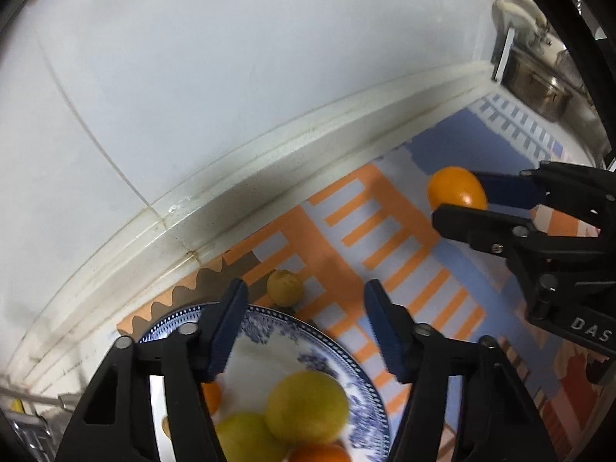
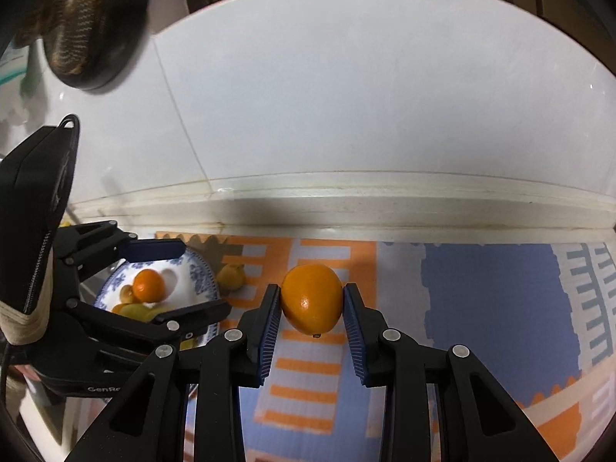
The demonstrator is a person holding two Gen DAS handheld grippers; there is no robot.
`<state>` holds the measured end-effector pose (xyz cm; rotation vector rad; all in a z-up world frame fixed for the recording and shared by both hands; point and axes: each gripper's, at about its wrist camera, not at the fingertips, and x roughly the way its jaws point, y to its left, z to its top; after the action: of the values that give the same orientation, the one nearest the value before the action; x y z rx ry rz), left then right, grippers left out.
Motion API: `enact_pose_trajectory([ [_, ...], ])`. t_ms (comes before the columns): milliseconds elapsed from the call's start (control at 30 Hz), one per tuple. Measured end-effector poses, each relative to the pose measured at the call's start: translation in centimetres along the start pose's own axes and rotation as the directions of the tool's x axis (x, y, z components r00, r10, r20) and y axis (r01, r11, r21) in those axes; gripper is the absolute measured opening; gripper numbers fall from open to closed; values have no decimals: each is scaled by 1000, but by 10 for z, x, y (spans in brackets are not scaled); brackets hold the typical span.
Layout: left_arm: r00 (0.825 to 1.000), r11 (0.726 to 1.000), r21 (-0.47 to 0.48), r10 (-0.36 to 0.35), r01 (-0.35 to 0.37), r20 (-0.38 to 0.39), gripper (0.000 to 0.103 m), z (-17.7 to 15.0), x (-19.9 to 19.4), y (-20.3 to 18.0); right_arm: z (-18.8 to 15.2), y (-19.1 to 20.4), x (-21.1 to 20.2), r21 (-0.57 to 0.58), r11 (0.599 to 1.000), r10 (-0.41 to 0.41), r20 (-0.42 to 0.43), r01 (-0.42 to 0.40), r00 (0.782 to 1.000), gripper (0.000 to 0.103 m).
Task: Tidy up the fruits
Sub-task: 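Grasp the orange with the right gripper while the left gripper grasps the small brown fruit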
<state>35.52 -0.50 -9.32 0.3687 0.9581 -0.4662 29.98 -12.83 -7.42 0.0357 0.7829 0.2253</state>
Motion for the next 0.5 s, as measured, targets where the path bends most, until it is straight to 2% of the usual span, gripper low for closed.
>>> enact_pose_trajectory([
  [67, 1000, 1000, 20, -4, 4, -18, 53, 3, 8, 4, 2, -1, 7, 3, 1000, -10, -11, 10, 1000, 33],
  [167, 999, 999, 40, -4, 6, -49, 43, 6, 18, 6, 2, -4, 14, 9, 1000, -22, -24, 22, 999, 34],
  [333, 998, 997, 79, -6, 12, -68, 39, 9, 30, 8, 4, -8, 26, 19, 1000, -19, -47, 20, 999, 34],
  [400, 996, 997, 77, -14, 21, -92, 34, 9, 35, 8, 4, -8, 29, 26, 999, -18, -52, 19, 998, 34],
  [500, 994, 996, 91, 13, -3, -107, 32, 9, 39, 7, 5, -9, 31, 27, 999, -19, -56, 21, 998, 34],
])
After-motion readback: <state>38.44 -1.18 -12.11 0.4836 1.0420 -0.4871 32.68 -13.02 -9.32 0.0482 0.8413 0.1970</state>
